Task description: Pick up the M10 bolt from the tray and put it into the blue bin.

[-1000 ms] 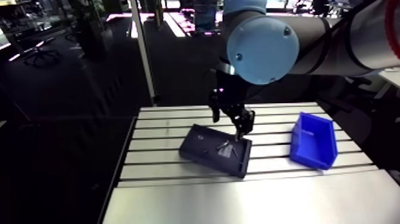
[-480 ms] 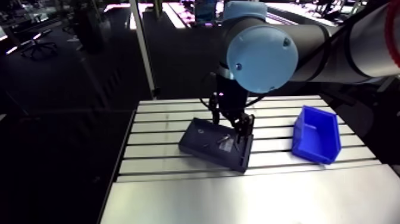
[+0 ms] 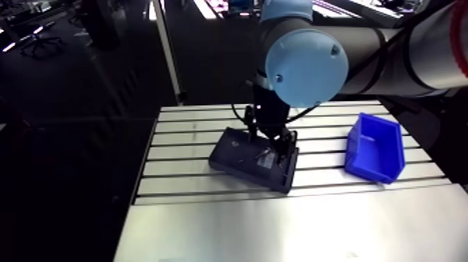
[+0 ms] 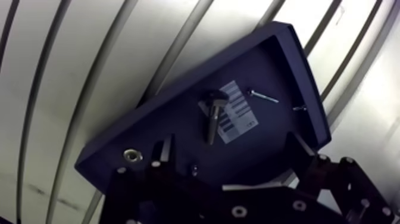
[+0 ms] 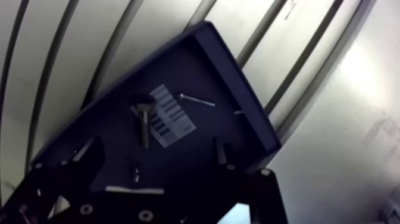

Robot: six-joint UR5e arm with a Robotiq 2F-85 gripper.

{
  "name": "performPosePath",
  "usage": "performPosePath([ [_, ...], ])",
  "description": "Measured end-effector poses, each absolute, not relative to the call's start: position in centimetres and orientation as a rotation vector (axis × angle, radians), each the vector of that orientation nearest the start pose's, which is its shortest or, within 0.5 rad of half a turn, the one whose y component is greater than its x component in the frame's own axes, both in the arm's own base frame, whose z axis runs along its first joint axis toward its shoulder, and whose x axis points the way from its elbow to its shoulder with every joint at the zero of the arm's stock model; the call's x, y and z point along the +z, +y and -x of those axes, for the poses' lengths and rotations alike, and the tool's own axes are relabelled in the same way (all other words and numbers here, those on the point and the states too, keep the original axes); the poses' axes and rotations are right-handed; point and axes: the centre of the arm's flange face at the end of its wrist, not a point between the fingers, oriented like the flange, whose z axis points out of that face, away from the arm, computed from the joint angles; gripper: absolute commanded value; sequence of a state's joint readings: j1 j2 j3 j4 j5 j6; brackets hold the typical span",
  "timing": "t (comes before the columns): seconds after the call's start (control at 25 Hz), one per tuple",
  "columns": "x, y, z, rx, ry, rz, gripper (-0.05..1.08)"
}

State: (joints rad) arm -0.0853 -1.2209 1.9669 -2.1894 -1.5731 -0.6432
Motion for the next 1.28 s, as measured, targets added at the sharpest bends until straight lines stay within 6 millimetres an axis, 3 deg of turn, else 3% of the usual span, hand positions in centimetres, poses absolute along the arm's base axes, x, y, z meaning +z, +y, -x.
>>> performPosePath([
  [0.16, 18.1, -8.8, 53.2, 0.079, 2.649, -1.469, 0.05],
  [0.72, 17.4, -8.7, 53.9, 0.072, 2.657, -1.477, 0.31],
  [1.28, 17.3, -8.7, 53.9, 0.069, 2.660, -1.484, 0.41],
])
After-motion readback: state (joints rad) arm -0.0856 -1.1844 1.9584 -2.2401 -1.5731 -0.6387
